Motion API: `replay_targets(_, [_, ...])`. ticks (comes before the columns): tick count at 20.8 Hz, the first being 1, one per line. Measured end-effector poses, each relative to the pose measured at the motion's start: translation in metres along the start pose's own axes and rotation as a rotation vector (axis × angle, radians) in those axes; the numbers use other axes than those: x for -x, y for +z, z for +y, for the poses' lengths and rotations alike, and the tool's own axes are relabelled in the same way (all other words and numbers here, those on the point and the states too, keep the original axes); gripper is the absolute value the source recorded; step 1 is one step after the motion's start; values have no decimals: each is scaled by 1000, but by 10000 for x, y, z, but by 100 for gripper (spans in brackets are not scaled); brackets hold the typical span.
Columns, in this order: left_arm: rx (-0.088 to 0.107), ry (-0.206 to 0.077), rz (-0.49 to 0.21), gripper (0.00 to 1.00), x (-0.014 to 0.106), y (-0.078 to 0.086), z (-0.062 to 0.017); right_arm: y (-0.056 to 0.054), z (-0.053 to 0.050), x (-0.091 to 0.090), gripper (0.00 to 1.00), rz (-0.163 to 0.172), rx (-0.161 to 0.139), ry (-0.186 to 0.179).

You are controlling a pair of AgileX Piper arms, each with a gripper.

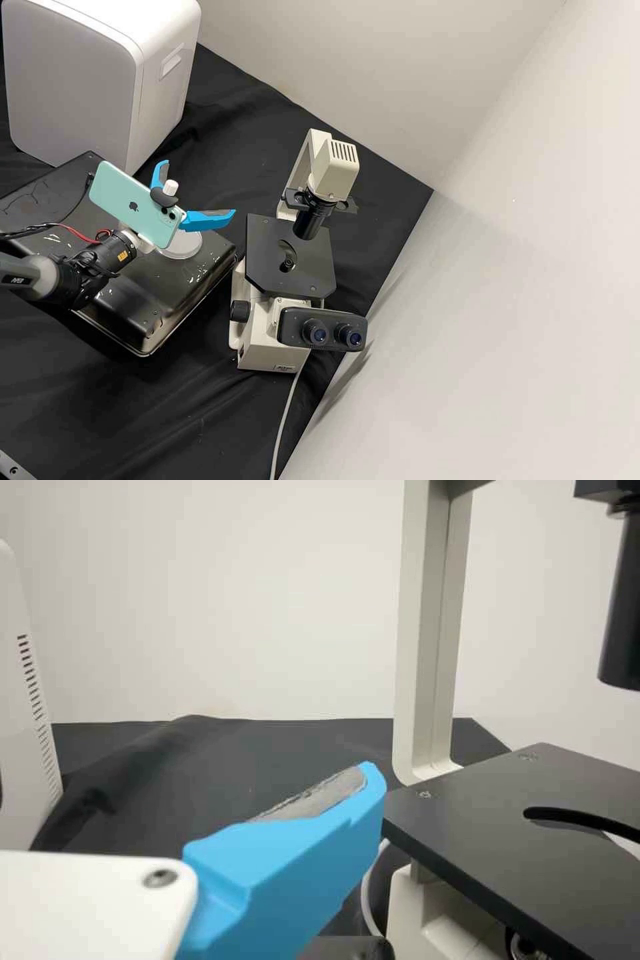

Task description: Place the petri dish on the microscope

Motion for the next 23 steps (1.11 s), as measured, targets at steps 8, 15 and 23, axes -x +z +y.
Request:
replay_targets(8, [-2, 1, 1, 100, -3, -5, 2, 132, -109, 219, 100, -9, -2, -6])
replay_targets(15, [14, 5, 3, 100, -9, -16, 7, 219, -181, 412, 100, -11, 0, -7])
replay_targets(23, [12, -2, 13, 100, -21, -31, -7, 237, -308, 561, 100, -15, -4, -46])
